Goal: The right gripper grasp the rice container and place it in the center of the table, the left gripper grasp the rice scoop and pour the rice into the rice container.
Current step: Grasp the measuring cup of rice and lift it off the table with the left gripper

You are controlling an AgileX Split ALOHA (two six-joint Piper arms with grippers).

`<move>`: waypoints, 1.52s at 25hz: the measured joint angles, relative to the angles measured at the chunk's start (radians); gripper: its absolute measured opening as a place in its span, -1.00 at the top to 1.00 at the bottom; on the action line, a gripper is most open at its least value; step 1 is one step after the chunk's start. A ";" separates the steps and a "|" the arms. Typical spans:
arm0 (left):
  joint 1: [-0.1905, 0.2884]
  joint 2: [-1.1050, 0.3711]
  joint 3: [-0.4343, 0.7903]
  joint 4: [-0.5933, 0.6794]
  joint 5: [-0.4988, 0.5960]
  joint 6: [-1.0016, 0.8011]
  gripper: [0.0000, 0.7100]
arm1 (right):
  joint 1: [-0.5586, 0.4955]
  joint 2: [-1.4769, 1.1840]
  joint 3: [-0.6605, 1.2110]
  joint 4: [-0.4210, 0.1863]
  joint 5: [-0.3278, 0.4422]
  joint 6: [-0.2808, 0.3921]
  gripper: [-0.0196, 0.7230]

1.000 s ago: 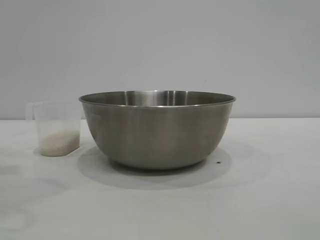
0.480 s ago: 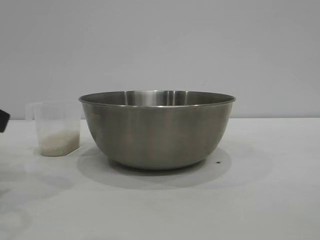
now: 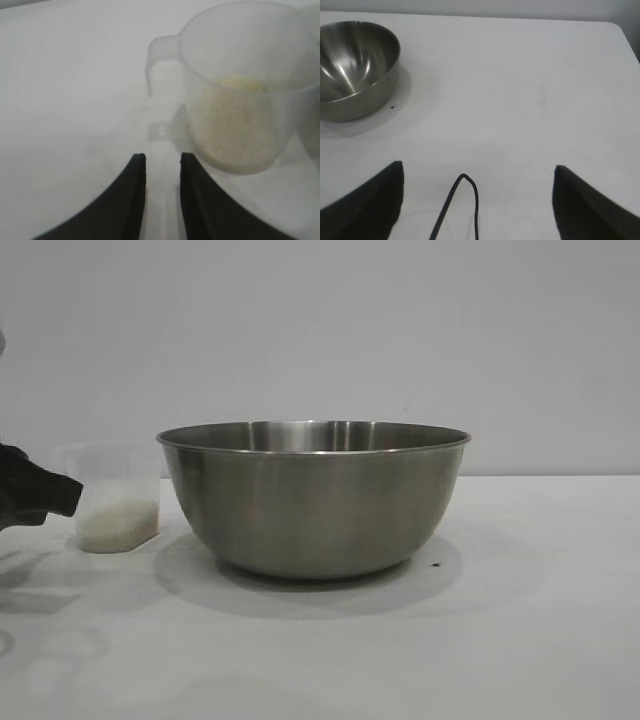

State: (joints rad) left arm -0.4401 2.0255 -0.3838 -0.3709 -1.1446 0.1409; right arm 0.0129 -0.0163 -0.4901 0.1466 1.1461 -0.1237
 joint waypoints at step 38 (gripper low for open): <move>0.169 0.007 -0.078 0.207 0.000 0.093 0.34 | 0.000 0.000 0.000 0.000 0.000 0.000 -0.52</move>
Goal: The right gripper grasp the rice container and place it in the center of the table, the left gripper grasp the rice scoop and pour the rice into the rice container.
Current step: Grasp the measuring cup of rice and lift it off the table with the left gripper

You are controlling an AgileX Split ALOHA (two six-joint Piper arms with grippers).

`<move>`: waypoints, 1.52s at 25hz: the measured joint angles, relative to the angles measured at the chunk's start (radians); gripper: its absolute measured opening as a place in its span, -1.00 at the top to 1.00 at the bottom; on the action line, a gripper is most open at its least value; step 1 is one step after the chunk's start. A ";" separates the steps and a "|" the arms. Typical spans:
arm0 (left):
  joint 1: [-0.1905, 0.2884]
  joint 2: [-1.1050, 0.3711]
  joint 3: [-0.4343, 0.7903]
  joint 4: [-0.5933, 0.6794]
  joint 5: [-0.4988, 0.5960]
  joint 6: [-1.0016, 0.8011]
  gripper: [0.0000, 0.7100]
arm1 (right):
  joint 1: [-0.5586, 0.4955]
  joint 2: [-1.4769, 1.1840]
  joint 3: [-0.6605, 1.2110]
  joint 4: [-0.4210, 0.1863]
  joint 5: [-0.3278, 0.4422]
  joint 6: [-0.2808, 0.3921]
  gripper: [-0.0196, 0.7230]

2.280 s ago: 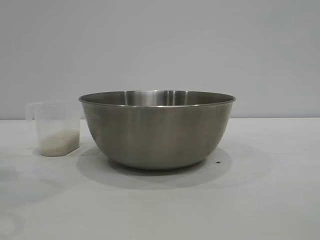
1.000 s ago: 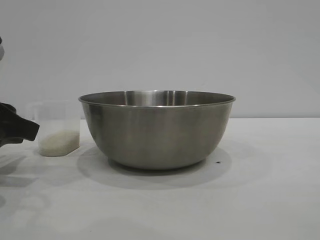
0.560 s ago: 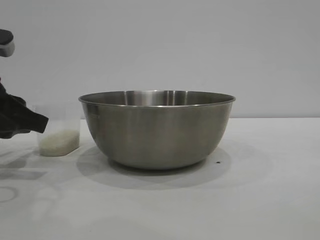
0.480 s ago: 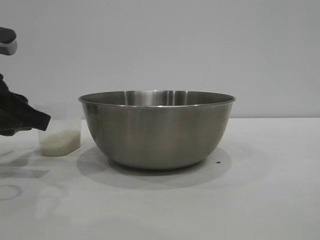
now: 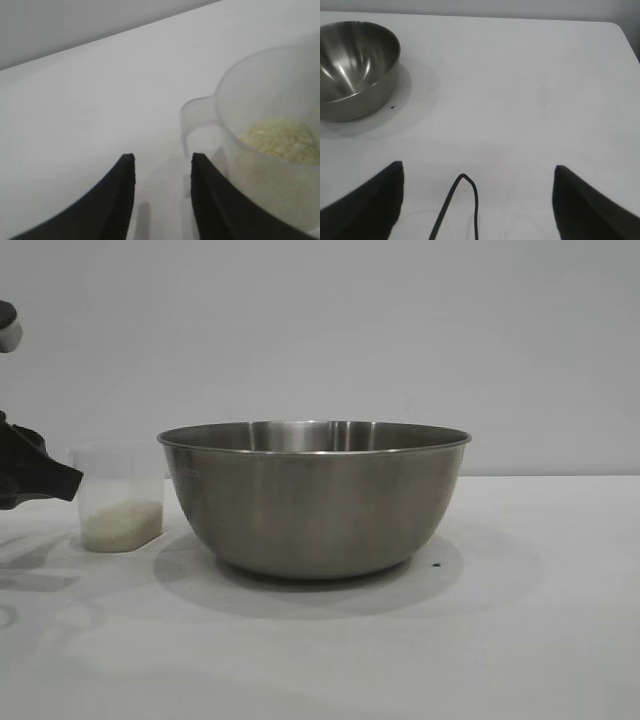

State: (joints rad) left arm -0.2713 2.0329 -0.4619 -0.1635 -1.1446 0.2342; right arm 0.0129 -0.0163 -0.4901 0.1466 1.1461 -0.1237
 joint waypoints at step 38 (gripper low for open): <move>0.004 0.073 -0.110 0.076 0.000 0.000 0.34 | 0.000 0.000 0.000 0.000 0.000 0.000 -0.52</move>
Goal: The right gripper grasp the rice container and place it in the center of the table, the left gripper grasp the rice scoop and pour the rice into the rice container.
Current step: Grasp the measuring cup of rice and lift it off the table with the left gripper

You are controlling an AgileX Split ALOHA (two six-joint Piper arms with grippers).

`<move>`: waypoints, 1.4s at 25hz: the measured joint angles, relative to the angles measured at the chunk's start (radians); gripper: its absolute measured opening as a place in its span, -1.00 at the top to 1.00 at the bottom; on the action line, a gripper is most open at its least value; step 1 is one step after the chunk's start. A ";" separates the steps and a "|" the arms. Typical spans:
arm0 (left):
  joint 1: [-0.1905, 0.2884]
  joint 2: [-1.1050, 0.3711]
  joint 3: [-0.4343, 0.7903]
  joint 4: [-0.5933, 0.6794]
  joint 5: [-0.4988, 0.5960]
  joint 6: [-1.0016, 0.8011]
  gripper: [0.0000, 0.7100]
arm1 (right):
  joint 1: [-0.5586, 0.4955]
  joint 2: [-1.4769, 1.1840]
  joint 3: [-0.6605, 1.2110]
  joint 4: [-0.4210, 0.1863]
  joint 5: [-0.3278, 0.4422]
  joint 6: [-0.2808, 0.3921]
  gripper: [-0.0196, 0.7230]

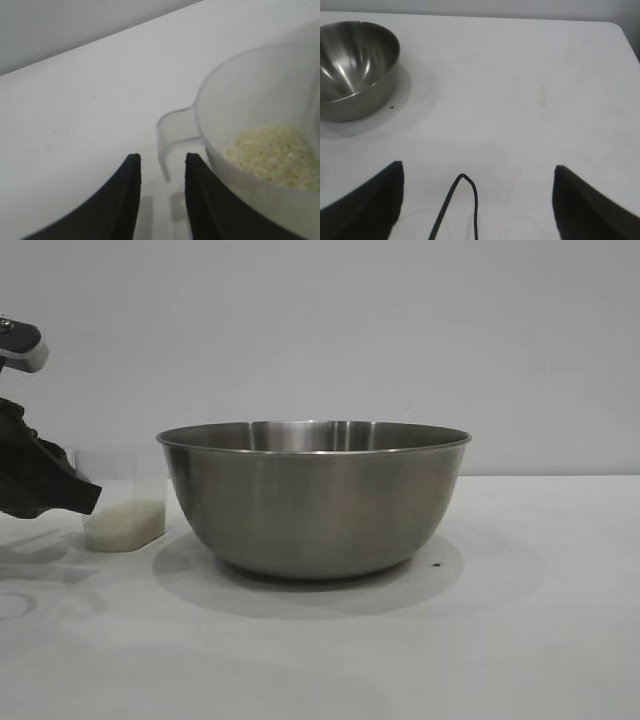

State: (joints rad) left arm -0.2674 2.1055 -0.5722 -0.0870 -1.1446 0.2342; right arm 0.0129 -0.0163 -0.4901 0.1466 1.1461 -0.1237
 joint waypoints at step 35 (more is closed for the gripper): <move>0.004 -0.172 -0.199 0.288 0.012 0.357 1.00 | 0.000 0.000 0.000 0.000 0.000 0.000 -0.52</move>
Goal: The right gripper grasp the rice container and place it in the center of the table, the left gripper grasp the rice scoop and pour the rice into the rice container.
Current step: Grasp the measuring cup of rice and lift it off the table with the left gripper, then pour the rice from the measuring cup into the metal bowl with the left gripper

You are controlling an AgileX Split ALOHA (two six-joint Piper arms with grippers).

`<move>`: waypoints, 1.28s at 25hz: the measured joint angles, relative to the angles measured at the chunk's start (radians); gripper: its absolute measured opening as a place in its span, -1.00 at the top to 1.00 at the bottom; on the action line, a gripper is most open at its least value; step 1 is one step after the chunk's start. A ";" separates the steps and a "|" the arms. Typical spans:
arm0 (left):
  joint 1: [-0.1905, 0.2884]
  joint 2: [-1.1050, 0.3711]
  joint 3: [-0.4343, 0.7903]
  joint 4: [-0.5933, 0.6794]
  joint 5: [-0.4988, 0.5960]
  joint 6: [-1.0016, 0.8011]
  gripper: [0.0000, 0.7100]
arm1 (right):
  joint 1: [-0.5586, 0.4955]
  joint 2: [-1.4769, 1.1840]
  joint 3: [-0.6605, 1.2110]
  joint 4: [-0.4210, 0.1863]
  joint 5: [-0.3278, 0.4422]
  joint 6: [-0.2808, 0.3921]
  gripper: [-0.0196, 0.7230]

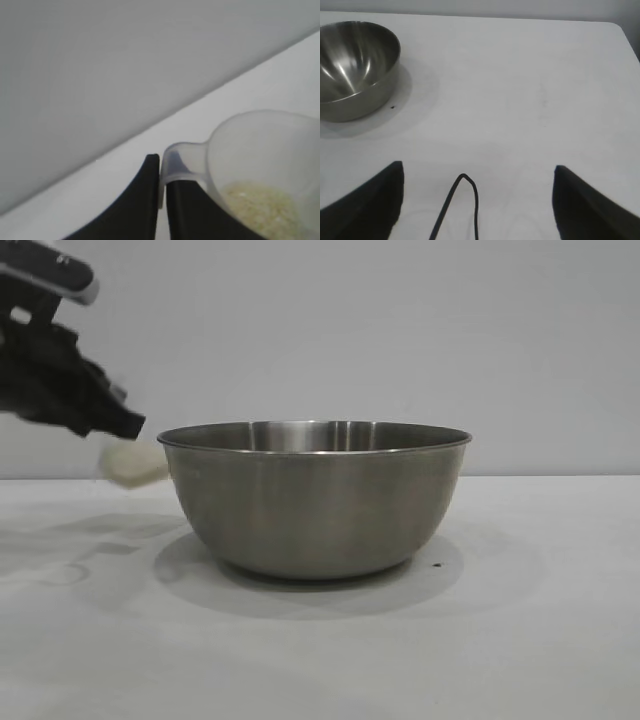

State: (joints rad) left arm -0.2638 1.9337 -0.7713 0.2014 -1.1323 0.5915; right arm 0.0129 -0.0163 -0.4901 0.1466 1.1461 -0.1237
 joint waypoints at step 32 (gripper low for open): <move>-0.091 -0.011 -0.029 0.498 -0.002 1.235 1.00 | 0.000 0.000 0.000 0.014 0.000 0.000 -0.52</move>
State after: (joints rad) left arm -0.3543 1.9223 -0.8002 0.6998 -1.1343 1.8264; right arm 0.0129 -0.0163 -0.4901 0.1606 1.1461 -0.1237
